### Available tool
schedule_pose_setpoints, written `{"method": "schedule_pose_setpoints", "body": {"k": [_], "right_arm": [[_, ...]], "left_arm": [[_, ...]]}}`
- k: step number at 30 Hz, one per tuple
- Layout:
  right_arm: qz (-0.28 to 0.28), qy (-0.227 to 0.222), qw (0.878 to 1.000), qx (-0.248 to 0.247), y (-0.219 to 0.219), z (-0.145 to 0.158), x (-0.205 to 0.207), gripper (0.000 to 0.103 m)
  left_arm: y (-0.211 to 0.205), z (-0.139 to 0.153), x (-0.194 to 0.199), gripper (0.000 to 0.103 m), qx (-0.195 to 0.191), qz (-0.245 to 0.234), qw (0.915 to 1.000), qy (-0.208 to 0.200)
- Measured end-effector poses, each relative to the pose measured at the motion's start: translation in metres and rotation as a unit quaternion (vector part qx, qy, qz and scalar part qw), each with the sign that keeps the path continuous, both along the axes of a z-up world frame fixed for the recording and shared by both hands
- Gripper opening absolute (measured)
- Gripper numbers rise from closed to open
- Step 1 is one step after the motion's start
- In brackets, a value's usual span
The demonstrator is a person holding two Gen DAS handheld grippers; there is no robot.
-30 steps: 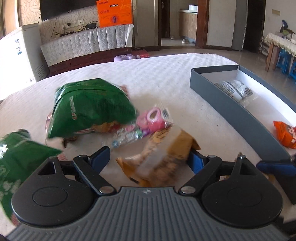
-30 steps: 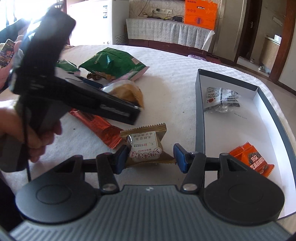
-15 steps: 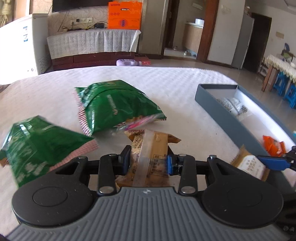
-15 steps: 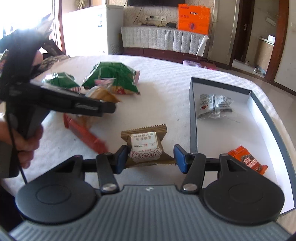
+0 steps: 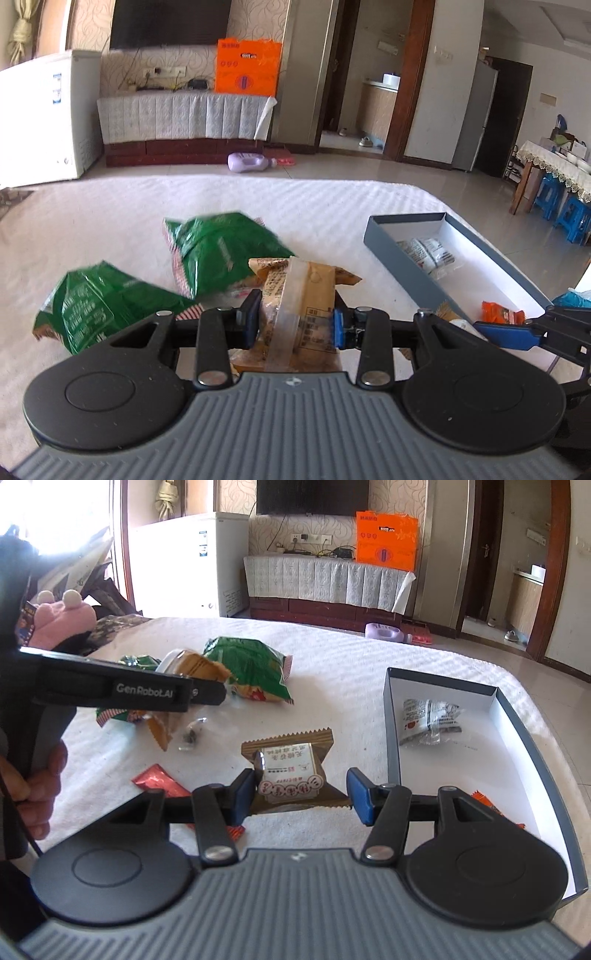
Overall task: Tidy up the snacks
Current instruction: 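Carry both pastries into the white box and open both grippers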
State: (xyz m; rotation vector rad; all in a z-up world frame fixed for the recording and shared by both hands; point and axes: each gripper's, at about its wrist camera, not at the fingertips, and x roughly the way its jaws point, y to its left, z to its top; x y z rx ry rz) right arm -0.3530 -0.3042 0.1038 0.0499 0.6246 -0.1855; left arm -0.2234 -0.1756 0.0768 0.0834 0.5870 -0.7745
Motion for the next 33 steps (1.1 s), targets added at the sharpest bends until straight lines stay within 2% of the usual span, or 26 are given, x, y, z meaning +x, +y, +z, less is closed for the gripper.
{"method": "schedule_pose_setpoints", "body": {"k": [10, 33], "right_arm": [[-0.006, -0.013, 1.0, 0.007, -0.007, 0.009, -0.01, 0.057], [-0.019, -0.029, 0.999, 0.026, -0.027, 0.015, -0.027, 0.057]], "left_arm": [[-0.012, 0.014, -0.013, 0.042, 0.01, -0.003, 0.9998, -0.015], [-0.047, 0.011, -0.025, 0.043, 0.032, -0.011, 0.9989, -0.034]]}}
